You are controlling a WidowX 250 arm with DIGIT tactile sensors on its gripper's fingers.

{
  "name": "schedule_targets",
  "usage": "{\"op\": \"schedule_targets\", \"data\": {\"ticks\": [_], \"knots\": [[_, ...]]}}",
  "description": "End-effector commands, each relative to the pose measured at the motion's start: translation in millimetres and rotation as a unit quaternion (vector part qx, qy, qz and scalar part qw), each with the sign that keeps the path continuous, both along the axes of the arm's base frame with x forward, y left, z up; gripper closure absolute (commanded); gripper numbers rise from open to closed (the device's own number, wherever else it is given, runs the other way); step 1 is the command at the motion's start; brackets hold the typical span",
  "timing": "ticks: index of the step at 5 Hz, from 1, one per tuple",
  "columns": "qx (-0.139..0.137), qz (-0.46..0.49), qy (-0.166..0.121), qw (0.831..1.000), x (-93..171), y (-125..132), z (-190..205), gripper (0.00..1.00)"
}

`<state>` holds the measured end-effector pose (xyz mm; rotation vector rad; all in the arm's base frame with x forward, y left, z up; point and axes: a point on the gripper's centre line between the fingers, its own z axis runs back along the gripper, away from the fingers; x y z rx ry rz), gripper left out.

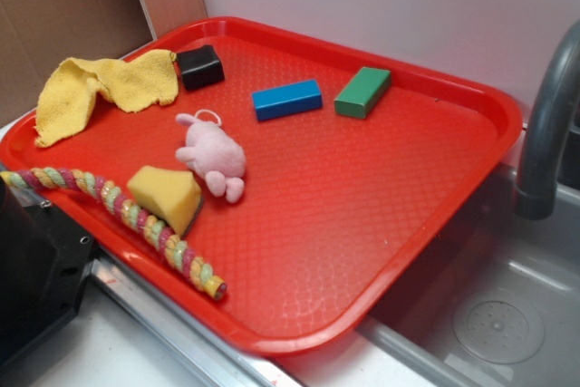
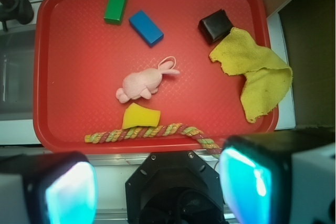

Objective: Grab the blue block.

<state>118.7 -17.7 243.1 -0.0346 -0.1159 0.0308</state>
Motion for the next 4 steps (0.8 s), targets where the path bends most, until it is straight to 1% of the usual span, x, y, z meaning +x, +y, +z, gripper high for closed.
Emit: {"op": "schedule_targets", "data": {"ticks": [1,2,3,4], "knots": [[0.000,0.000,0.000,1.000,0,0,0,0.00],[0.008,-0.039,-0.007,0.999,50,12,-33,0.00],[0.008,-0.085,-0.005,0.996,98,10,-66,0.00],[-0.005,-0.138,-0.007,0.990,126,-4,-102,0.00]]}}
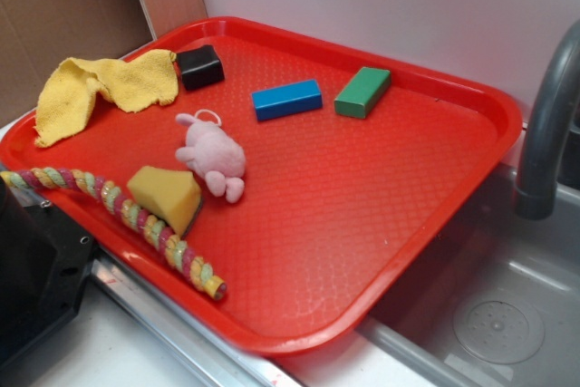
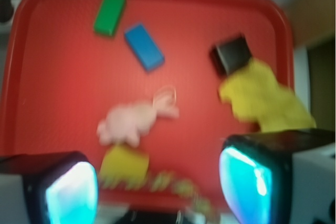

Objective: Grab the blue block.

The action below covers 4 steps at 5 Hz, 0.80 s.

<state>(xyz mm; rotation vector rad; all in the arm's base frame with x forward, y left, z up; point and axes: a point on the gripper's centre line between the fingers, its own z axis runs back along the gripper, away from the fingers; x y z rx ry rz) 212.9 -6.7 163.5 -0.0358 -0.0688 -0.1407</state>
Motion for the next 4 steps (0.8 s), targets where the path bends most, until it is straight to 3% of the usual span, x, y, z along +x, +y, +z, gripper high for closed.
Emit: {"op": "schedule_targets", "data": {"ticks": [1,3,4], "knots": [[0.000,-0.086,-0.032,0.996,40,-15,-50,0.00],[0.009,-0.099,-0.012,0.995,52,-1,-101,0.00],[-0.007,-0.115,-0.012,0.993,62,2,-116,0.00]]}}
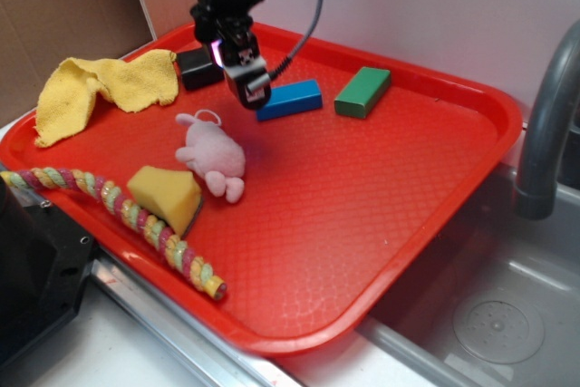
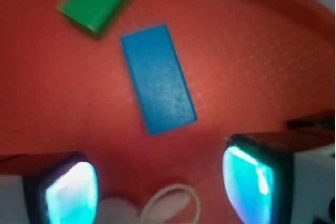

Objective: Grab the blue block.

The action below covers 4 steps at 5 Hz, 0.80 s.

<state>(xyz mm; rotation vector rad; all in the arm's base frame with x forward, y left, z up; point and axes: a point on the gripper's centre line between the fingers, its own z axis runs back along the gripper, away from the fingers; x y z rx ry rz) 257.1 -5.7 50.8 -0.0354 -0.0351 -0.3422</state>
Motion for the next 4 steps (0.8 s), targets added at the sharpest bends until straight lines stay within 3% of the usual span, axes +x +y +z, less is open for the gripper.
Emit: {"op": "schedule_targets", "data": {"ticks": [1,2,3,4], "knots": [[0.002,-0.041,-0.004,0.999,18,-8,-27,0.00],[0.019,-0.048,0.003,0.999,10,-13,-35,0.17],[0.015,-0.039,-0.002,0.999,6,-12,-30,1.00],[0.016,-0.015,-0.019,1.000,4,-9,-10,1.00]]}}
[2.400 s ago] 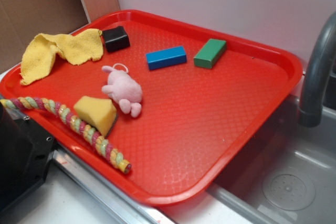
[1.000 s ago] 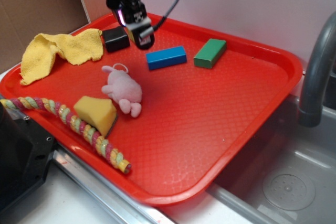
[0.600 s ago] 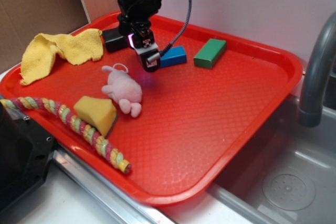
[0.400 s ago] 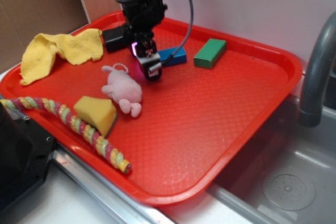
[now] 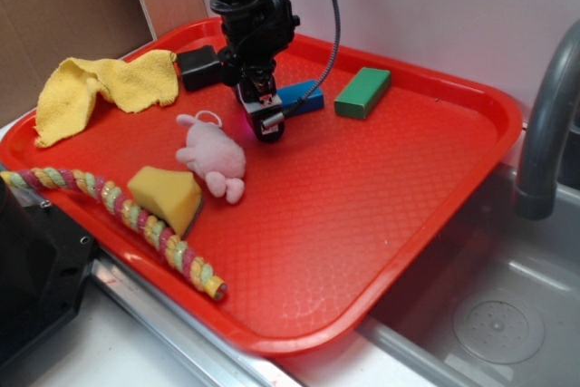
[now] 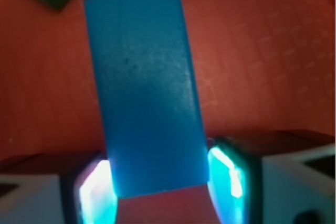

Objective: Grab the blue block.

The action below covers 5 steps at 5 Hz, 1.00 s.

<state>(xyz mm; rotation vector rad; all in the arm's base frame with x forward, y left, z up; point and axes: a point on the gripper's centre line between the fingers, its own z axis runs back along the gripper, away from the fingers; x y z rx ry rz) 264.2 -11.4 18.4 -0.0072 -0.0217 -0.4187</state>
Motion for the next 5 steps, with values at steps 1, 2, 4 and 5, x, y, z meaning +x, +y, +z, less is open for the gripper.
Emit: {"op": "schedule_targets", "data": {"ticks": [1,2,4,5], "knots": [[0.001,0.066,-0.053,0.996,-8,8,51,1.00],[-0.007,0.172,-0.088,0.981,-23,15,100,1.00],[0.031,0.245,-0.063,0.967,-52,2,201,1.00],[0.009,0.257,-0.035,0.966,-53,2,227,1.00]]}}
